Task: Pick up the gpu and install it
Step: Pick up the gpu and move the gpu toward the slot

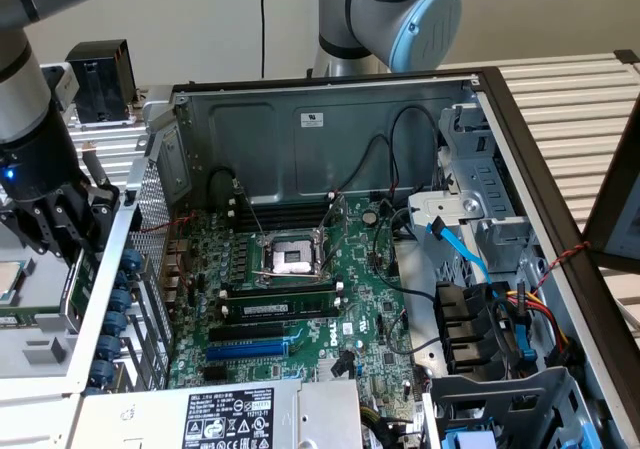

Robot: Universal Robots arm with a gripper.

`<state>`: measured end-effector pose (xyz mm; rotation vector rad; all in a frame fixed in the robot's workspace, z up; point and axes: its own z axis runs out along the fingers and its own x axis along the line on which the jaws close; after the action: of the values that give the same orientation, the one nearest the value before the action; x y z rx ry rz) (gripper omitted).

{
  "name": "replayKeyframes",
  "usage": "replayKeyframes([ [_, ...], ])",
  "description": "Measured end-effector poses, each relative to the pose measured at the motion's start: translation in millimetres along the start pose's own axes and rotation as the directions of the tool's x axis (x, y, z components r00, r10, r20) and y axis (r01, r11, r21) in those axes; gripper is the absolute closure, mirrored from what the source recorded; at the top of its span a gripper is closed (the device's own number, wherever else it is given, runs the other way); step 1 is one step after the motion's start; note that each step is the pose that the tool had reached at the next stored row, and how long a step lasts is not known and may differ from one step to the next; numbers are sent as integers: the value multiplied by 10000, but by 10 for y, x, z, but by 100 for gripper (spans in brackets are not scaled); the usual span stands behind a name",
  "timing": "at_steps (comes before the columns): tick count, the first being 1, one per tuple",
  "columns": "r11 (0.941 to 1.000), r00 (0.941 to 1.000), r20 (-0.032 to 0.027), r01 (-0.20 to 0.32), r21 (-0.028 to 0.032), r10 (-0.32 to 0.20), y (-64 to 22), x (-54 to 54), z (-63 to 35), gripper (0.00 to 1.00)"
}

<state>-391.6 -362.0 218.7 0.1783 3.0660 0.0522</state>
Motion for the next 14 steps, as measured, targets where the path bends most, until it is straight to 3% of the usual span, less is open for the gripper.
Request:
replayKeyframes([
  [2,10000,10000,0,1,1,-1,0,0,0,71],
  [6,10000,10000,0,0,0,0,0,0,0,72],
  [10,10000,10000,-86,0,8,0,1,-7,2,72],
  [14,10000,9999,-110,2,11,-2,1,-8,1,72],
])
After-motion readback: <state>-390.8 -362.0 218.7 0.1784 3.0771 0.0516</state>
